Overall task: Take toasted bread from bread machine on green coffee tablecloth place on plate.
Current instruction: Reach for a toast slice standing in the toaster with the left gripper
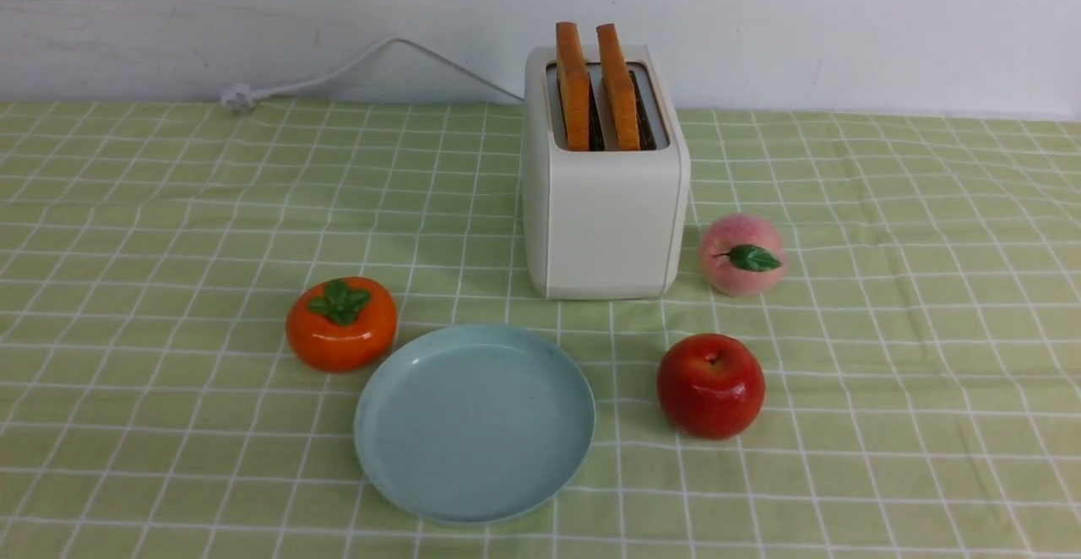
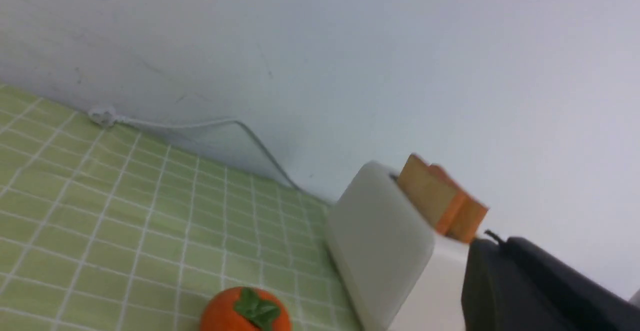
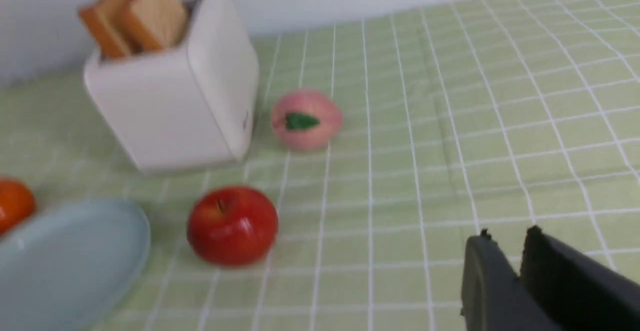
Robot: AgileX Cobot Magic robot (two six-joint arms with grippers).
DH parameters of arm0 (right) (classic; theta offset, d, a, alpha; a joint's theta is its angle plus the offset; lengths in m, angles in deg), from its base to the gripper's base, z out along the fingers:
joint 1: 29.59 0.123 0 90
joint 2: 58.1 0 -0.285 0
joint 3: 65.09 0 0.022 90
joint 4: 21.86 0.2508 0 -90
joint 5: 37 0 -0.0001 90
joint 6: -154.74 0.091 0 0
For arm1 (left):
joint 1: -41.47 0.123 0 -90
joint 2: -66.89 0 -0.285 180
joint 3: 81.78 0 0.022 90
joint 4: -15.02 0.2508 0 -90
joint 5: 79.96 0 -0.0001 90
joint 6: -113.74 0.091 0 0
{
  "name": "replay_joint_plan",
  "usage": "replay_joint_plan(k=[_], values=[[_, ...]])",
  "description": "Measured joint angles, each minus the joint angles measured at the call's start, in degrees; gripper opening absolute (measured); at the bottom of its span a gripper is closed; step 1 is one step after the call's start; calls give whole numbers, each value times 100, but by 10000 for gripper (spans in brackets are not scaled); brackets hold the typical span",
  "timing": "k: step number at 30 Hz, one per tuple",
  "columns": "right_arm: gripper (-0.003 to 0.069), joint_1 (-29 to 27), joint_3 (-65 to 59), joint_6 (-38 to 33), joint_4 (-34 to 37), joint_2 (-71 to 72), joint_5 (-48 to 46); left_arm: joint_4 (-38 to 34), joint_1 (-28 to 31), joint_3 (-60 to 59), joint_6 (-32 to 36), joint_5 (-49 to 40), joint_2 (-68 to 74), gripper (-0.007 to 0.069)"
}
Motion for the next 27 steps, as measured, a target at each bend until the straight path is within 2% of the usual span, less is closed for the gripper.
replay_joint_plan(k=[3,4,8,11,13,15,17,20,24,26,27], values=[[76,56,512,-488,229,-472,-527,35,0,392,383,-1,842,-13],[66,82,789,-729,530,-766,-739,57,0,682,655,-13,1445,-13],[57,99,990,-1096,987,-1104,-755,57,-5,1292,939,-210,2474,-13],[55,244,1002,-1531,1300,-1345,-594,57,-376,2083,1142,-410,3514,-13],[55,415,1007,-1768,1465,-1430,-379,52,-906,2496,1319,-347,4018,-13],[55,480,1007,-1819,1539,-1447,-251,52,-1199,2689,1430,-232,4267,-13],[55,580,1018,-1886,1729,-1453,127,34,-2028,3189,1754,236,4989,-13],[55,592,1030,-1906,1911,-1426,462,-4,-2678,3705,2006,962,5795,-13],[55,611,1035,-2163,2272,-1392,658,-180,-2949,4225,2039,1595,6568,0],[55,611,1035,-2436,2594,-1361,658,-278,-2967,4518,1985,1838,6943,36],[55,611,1035,-2690,2870,-1303,615,-338,-2967,4714,1932,1952,7279,78]])
